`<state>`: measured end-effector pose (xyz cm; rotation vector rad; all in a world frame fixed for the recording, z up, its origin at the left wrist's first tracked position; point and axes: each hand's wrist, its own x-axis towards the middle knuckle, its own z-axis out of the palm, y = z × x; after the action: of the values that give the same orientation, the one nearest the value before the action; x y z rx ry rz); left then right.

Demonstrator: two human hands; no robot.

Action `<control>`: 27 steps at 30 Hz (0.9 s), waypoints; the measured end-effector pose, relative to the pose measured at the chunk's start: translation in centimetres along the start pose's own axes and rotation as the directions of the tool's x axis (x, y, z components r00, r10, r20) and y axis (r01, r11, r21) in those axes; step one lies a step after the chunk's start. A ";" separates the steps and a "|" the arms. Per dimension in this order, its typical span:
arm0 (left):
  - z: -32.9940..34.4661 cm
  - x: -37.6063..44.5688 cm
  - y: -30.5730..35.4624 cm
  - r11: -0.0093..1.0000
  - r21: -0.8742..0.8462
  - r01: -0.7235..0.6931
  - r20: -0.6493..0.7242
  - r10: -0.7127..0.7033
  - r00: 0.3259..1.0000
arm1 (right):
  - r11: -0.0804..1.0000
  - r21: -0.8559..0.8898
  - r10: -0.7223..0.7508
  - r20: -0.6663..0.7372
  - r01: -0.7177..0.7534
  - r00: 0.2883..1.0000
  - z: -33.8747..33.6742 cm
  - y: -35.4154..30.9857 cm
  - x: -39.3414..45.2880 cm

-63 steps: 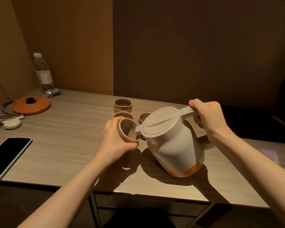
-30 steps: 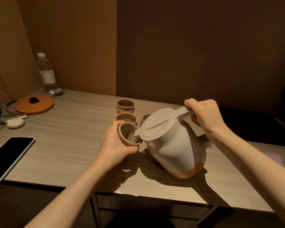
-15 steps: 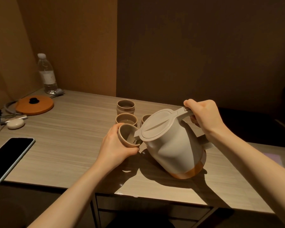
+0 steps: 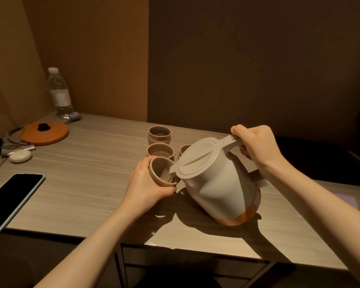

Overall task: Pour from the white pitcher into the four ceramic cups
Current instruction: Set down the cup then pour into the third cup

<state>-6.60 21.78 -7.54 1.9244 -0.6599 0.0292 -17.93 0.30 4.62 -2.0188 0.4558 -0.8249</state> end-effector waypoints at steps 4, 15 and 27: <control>0.0 0.0 -0.1 1.000 0.002 -0.006 -0.001 0.006 1.000 | 1.000 -0.007 0.000 0.006 0.000 1.000 0.1 -0.1 0.0; -0.2 0.0 -0.2 1.000 -0.001 -0.002 -0.004 0.002 1.000 | 1.000 -0.020 -0.002 0.018 0.002 1.000 0.3 -0.2 0.0; -0.2 -0.3 -0.4 1.000 -0.013 0.018 -0.008 -0.018 1.000 | 0.999 -0.051 -0.011 0.041 0.013 0.999 0.5 -0.4 0.1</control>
<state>-6.67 22.18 -7.89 1.9167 -0.6360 0.0219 -17.48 0.77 4.83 -2.0834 0.4458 -0.7848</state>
